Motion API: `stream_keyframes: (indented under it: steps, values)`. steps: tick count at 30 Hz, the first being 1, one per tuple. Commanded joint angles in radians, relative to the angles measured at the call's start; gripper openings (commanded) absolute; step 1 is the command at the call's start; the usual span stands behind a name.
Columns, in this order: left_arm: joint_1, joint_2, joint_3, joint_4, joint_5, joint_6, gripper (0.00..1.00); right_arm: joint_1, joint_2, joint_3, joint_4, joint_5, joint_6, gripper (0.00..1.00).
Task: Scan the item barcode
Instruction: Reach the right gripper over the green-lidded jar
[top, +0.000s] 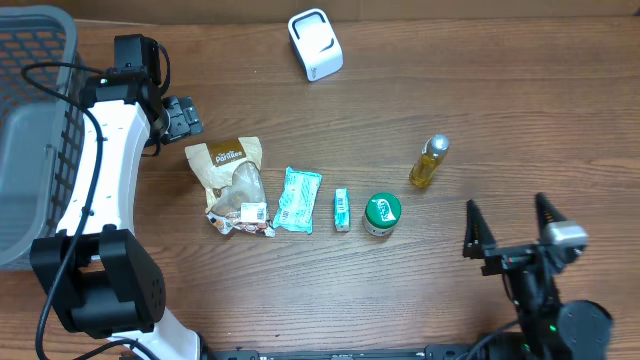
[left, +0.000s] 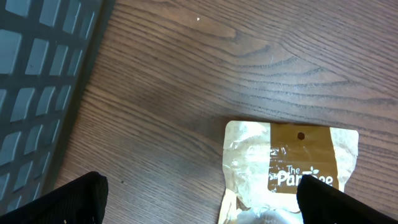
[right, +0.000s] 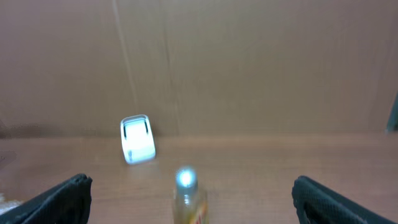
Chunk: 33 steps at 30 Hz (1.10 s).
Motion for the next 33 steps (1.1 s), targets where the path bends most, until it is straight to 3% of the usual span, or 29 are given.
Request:
stream_keyframes:
  steps: [1,7,12,16,27,30,33]
  values:
    - [-0.003,-0.017,0.007,0.000,-0.013,0.004,1.00,-0.003,0.117,0.172,-0.076,0.000,0.006,1.00]
    - [-0.003,-0.017,0.007,0.000,-0.013,0.004,1.00,-0.003,0.437,0.585,-0.383,-0.013,0.056,1.00]
    - [-0.003,-0.017,0.007,0.000,-0.013,0.004,1.00,-0.003,0.739,0.950,-0.811,-0.064,0.082,1.00]
    - [-0.003,-0.017,0.007,0.000,-0.013,0.004,1.00,-0.003,0.911,1.097,-0.979,-0.183,0.082,1.00]
    - [-0.008,-0.017,0.007,0.001,-0.013,0.004,0.99,-0.003,1.276,1.149,-1.034,-0.528,0.086,1.00]
    - [-0.008,-0.017,0.007,0.001,-0.013,0.004,1.00,0.001,1.331,1.149,-1.042,-0.523,0.140,0.91]
    - [-0.008,-0.017,0.007,0.000,-0.013,0.004,1.00,0.050,1.381,1.147,-1.036,-0.369,0.304,0.85]
